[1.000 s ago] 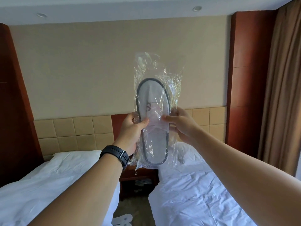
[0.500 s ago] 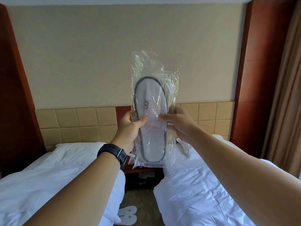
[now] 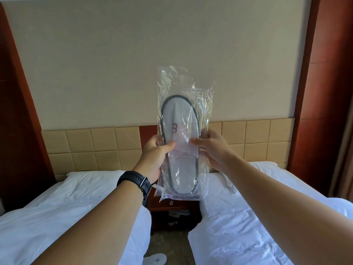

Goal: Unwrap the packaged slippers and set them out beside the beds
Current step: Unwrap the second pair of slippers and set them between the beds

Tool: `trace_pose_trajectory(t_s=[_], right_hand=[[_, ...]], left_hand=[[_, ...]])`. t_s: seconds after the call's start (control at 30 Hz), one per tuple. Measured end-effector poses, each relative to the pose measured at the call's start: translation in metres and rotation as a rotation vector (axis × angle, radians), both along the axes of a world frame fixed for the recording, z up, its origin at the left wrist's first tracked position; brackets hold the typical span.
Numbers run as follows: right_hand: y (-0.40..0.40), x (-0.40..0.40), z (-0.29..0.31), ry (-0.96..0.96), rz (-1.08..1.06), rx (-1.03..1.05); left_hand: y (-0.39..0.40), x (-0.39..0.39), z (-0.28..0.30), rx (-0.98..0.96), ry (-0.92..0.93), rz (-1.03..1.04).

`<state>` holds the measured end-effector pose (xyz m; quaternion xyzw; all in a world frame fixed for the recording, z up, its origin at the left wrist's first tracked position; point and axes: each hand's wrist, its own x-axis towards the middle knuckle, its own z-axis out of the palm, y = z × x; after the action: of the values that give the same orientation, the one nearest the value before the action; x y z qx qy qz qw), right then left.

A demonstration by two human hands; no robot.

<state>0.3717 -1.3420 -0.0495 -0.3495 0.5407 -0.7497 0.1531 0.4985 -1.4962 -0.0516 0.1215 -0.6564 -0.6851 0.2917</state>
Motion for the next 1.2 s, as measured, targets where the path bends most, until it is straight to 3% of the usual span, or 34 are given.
trace_pose_trajectory(t_s=[0.47, 1.2], right_hand=[[-0.069, -0.130, -0.048, -0.104, -0.052, 0.103], [-0.214, -0.141, -0.219, -0.308, -0.191, 0.251]], left_hand=[[-0.074, -0.135, -0.047, 0.042, -0.082, -0.031], [-0.231, -0.169, -0.215, 0.159, -0.286, -0.154]])
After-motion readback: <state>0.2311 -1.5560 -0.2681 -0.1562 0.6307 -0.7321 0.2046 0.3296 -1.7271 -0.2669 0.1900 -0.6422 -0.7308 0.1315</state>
